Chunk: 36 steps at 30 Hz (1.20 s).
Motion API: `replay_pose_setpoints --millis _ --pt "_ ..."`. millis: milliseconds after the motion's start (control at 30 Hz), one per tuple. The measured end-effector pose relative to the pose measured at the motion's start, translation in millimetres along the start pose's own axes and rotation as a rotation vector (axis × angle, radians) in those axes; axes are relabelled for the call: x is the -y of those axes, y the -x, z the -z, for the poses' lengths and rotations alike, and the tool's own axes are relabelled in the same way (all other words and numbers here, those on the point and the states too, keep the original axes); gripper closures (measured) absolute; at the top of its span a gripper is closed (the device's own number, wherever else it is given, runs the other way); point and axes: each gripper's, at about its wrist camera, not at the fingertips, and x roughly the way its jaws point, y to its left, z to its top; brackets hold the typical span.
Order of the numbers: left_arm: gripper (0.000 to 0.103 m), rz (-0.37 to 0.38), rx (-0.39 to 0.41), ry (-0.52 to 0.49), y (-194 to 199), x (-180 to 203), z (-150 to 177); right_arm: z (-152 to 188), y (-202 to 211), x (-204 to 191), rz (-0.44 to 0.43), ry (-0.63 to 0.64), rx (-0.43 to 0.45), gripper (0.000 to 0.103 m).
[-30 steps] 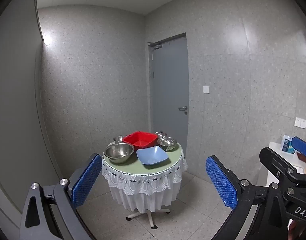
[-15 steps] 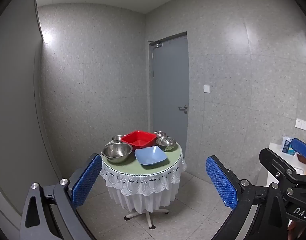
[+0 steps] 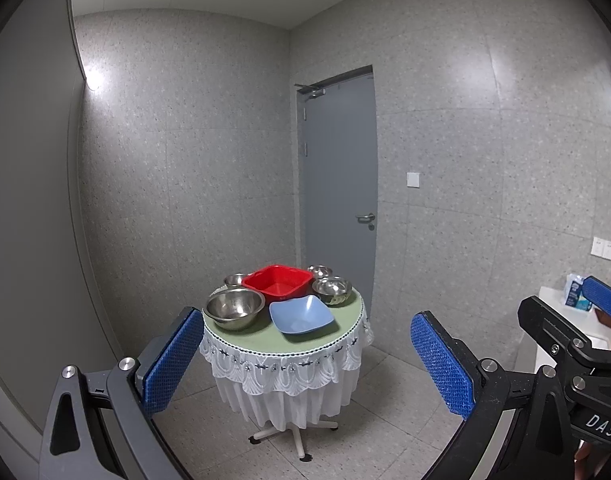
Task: Organize plates and bowls
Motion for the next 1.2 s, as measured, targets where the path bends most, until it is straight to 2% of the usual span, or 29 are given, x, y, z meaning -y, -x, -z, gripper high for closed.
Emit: replay_pose_setpoints --millis 1200 --pt "0.001 -0.014 0.003 0.0 -8 2 -3 2 -7 3 -0.015 -0.006 0.001 0.0"
